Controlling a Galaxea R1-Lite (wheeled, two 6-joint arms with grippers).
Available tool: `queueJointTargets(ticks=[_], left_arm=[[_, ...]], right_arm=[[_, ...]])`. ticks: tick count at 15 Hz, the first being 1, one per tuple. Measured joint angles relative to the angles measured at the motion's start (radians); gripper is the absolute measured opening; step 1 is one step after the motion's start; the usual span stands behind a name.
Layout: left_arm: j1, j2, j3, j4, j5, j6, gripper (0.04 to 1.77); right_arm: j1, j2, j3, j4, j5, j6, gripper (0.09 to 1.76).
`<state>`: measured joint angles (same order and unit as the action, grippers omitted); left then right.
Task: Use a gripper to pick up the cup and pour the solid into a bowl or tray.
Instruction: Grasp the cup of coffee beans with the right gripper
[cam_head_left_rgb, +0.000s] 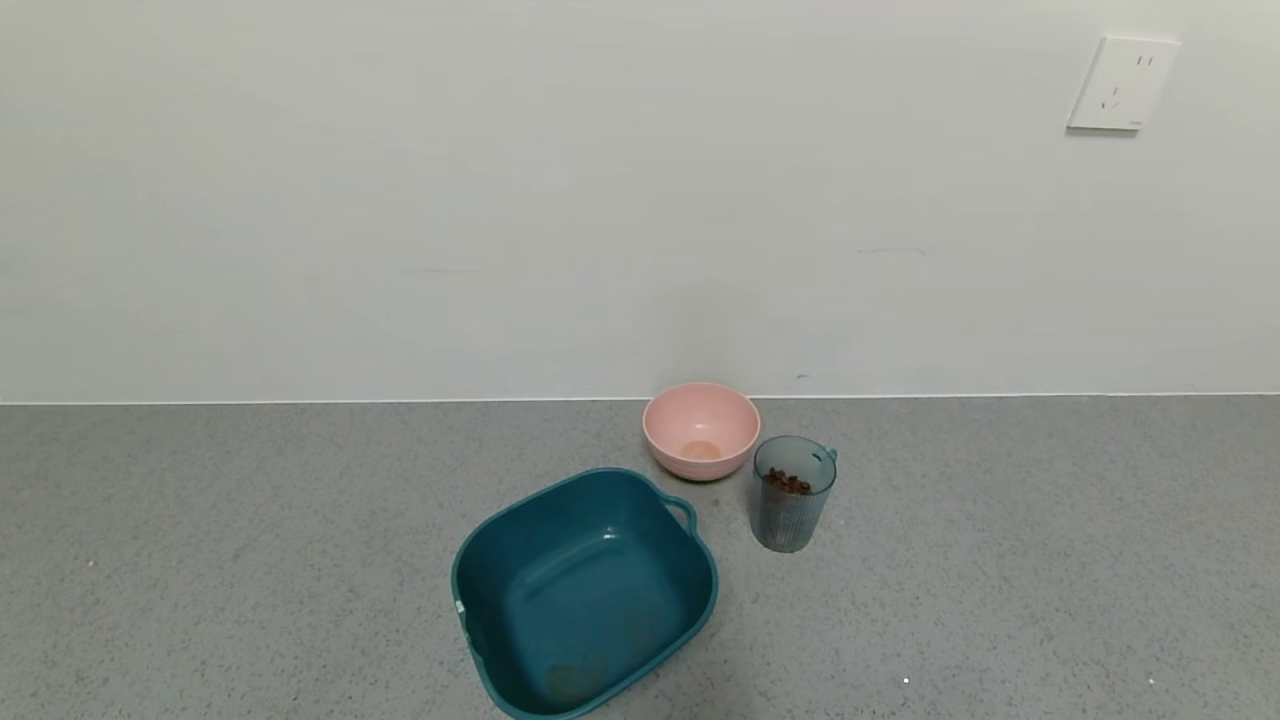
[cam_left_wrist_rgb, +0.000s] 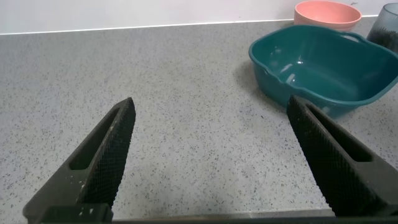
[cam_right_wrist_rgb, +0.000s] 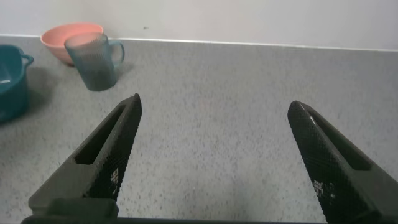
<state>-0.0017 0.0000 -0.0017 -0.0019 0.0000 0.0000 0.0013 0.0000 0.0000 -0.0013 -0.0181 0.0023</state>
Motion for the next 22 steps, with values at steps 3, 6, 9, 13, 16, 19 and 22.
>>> queueJointTargets(ticks=[3,6,9,13,16,19,22], left_arm=[[0.0,0.0,0.0,0.0,0.0,0.0,1.75],[0.0,0.0,0.0,0.0,0.0,0.0,1.75],[0.0,0.0,0.0,0.0,0.0,0.0,1.75],[0.0,0.0,0.0,0.001,0.0,0.0,1.75],[0.001,0.0,0.0,0.001,0.0,0.0,1.75],[0.002,0.0,0.0,0.001,0.0,0.0,1.75],[0.002,0.0,0.0,0.001,0.0,0.0,1.75]], right_arm=[[-0.002,0.0,-0.002,0.005,0.0,-0.001,1.71],[0.0,0.04,-0.094,0.017,0.0,-0.005,1.71],[0.01,0.179,-0.232,0.011,0.0,-0.008,1.71],[0.042,0.44,-0.419,0.001,0.014,-0.026,1.71],[0.086,0.632,-0.519,-0.013,0.021,-0.033,1.71],[0.151,0.831,-0.56,-0.114,0.016,-0.035,1.71],[0.206,1.03,-0.564,-0.228,0.011,-0.033,1.71]])
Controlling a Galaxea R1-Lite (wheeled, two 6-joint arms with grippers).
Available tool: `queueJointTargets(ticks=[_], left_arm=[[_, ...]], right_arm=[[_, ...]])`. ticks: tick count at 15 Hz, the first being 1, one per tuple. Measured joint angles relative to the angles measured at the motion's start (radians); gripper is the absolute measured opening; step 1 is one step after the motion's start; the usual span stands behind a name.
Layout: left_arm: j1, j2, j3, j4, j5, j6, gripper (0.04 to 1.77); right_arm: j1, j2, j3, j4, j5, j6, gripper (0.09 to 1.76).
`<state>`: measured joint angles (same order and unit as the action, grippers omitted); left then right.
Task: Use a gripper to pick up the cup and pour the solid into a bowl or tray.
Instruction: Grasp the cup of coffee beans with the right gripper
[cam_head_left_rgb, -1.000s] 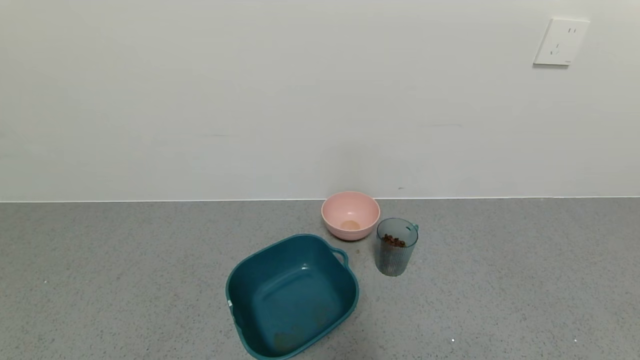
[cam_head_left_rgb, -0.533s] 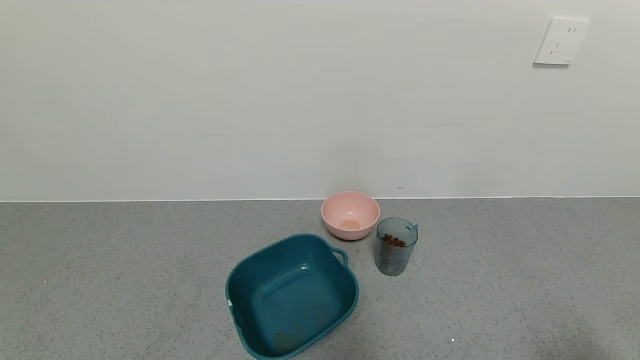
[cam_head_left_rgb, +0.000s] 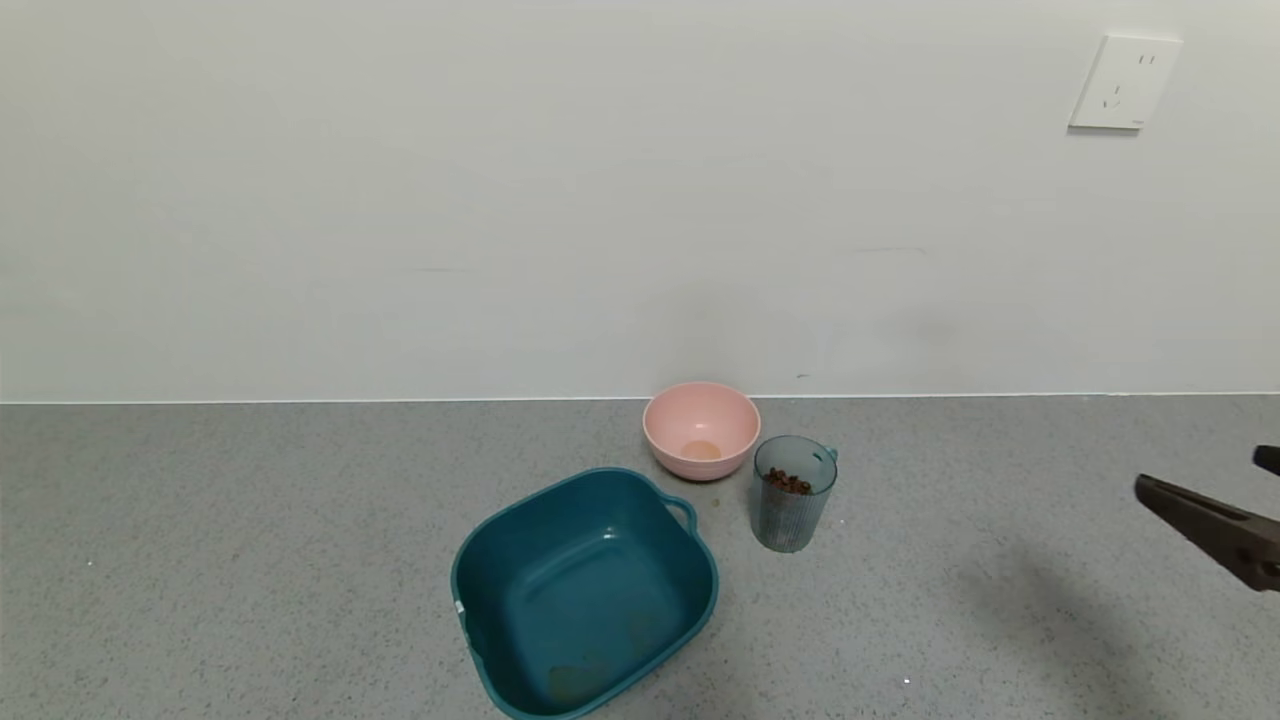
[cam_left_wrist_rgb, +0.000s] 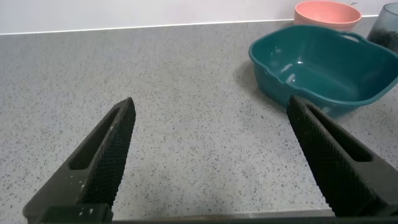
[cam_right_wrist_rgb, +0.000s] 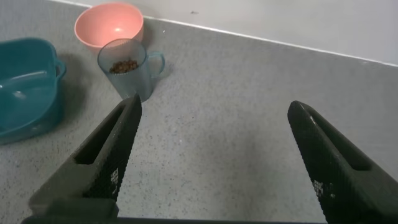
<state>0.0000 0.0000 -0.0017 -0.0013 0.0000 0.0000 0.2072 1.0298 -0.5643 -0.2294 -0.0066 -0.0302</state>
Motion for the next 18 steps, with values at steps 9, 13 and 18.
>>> queueJointTargets(ticks=[9,13,18], left_arm=[[0.0,0.0,0.0,0.0,0.0,0.0,1.75],[0.0,0.0,0.0,0.0,0.0,0.0,1.75],[0.0,0.0,0.0,0.0,0.0,0.0,1.75]], right_arm=[[0.245,0.544,0.07,-0.461,-0.113,0.057,1.71],[0.308,0.767,0.076,-0.69,-0.16,0.073,1.71],[0.348,0.971,0.051,-0.894,-0.203,0.075,1.71]])
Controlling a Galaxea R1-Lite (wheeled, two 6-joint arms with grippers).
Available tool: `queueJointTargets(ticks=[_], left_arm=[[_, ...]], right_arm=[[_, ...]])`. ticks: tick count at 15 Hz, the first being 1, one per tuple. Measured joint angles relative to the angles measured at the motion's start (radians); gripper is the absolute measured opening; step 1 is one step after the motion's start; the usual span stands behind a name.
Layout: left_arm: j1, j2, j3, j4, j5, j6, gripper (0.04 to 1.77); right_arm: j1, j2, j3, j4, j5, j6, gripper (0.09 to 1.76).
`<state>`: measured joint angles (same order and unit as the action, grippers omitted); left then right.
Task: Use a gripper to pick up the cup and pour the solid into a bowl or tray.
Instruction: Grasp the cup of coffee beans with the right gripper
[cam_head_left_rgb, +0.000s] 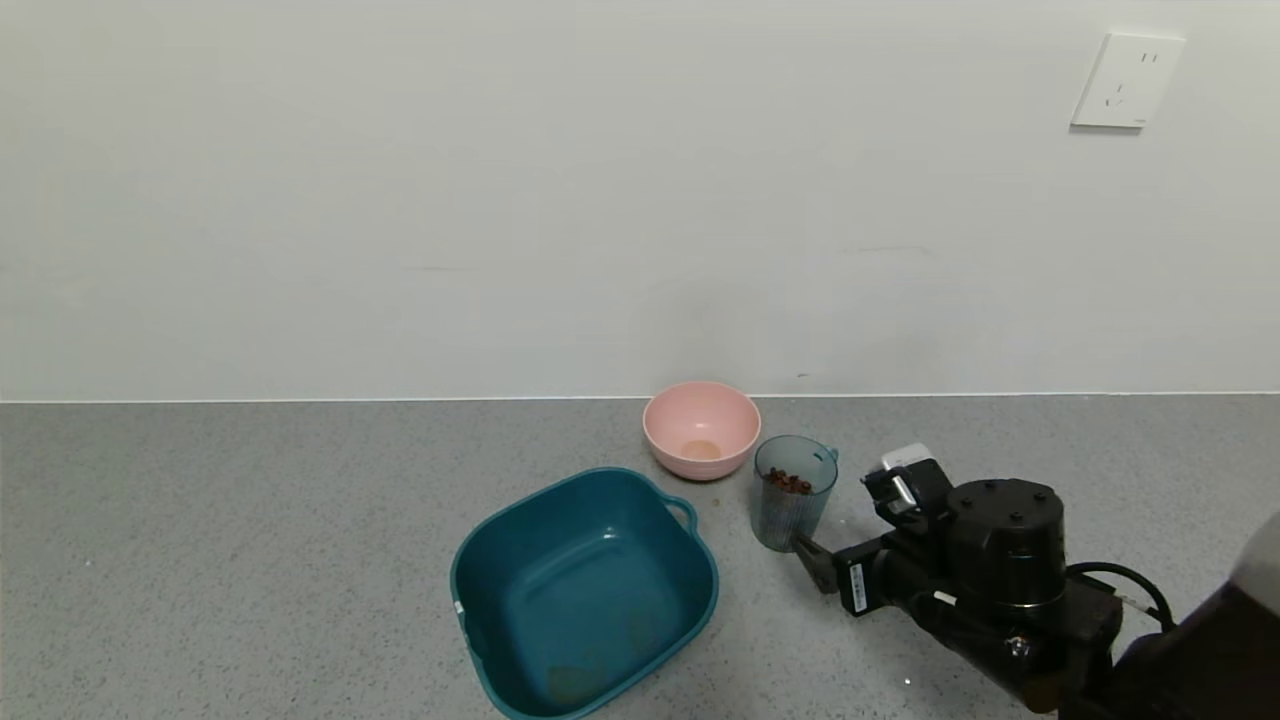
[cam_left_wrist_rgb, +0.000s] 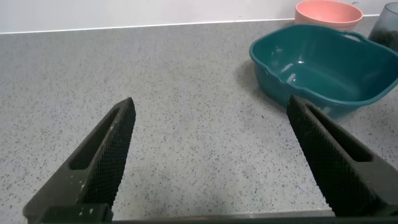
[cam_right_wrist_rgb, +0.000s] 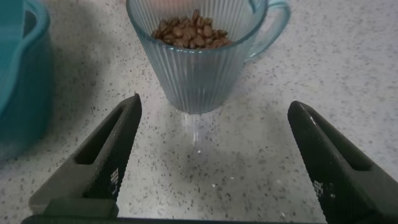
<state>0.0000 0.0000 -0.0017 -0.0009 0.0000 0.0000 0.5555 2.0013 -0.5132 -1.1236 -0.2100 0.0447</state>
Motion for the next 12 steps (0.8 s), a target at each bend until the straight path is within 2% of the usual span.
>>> queueJointTargets(ticks=[6,12], left_arm=[[0.0,0.0,0.0,0.0,0.0,0.0,1.75],[0.0,0.0,0.0,0.0,0.0,0.0,1.75]], right_arm=[[0.004,0.114,-0.054,-0.027,-0.004,0.011,1.71],[0.014,0.195,-0.109,-0.086,-0.076,0.031,1.71]])
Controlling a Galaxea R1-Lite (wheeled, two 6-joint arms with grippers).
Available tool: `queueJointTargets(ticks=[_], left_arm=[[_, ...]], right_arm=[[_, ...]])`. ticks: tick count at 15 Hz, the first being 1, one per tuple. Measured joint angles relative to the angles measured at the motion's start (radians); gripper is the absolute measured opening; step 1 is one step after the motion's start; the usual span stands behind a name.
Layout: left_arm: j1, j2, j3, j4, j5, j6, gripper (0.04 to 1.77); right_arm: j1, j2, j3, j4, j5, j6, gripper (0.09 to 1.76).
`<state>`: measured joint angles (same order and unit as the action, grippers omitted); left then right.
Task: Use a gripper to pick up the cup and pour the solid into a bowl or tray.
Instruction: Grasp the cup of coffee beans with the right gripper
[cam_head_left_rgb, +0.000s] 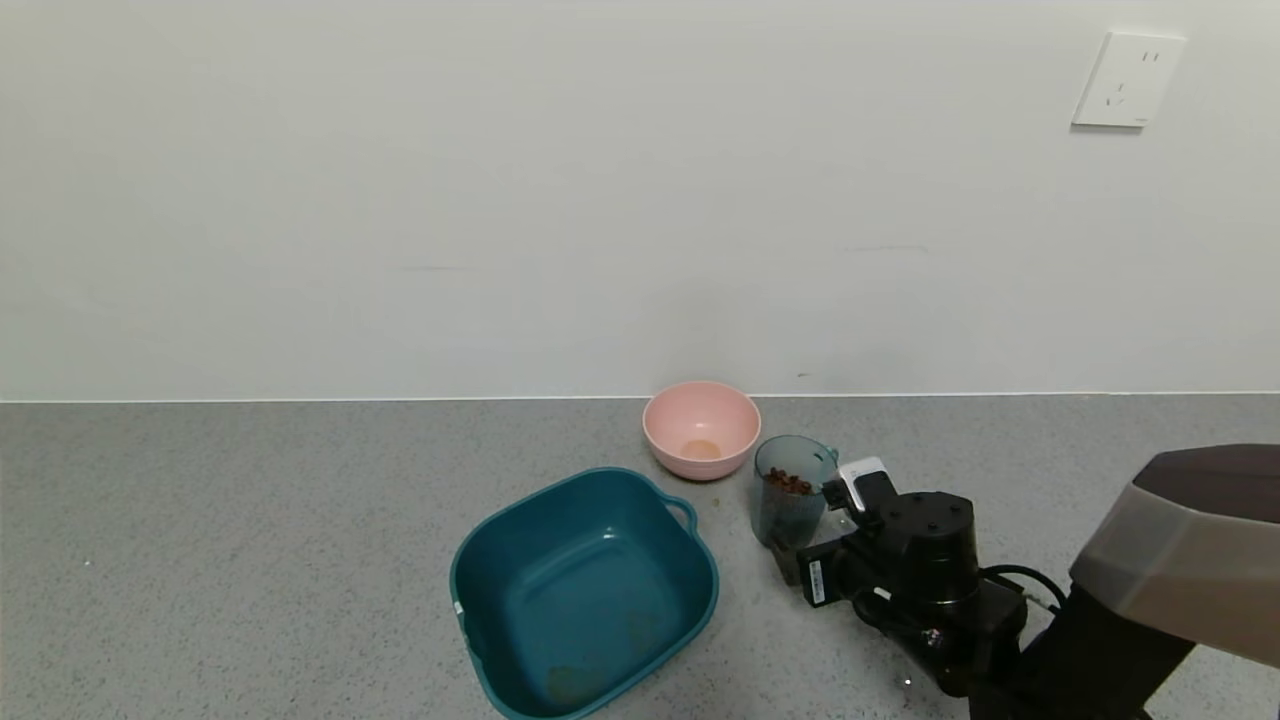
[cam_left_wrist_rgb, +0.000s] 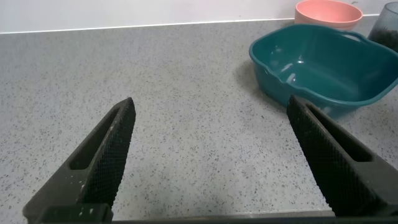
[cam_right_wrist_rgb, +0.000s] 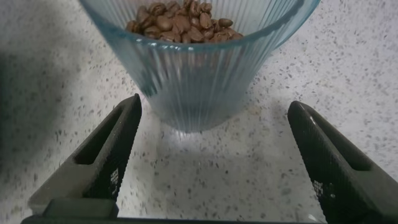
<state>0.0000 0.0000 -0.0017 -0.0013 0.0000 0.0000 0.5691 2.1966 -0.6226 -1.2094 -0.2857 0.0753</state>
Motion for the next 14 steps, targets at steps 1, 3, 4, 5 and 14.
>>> queueJointTargets(ticks=[1,3,4,5,14], left_arm=[[0.0,0.0,0.0,0.0,0.0,0.0,1.75],[0.0,0.0,0.0,0.0,0.0,0.0,1.75],[0.0,0.0,0.0,0.0,0.0,0.0,1.75],[0.0,0.0,0.0,0.0,0.0,0.0,1.75],[0.0,0.0,0.0,0.0,0.0,0.0,1.75]], right_arm=[[0.007,0.009,-0.01,-0.002,-0.004,0.017,1.71],[0.022,0.021,-0.03,-0.002,-0.02,0.039,1.71],[0.03,0.024,-0.039,-0.003,-0.038,0.042,1.71],[0.038,0.028,-0.052,-0.008,-0.056,0.043,1.71],[0.064,0.126,-0.128,-0.14,-0.17,0.041,1.71]])
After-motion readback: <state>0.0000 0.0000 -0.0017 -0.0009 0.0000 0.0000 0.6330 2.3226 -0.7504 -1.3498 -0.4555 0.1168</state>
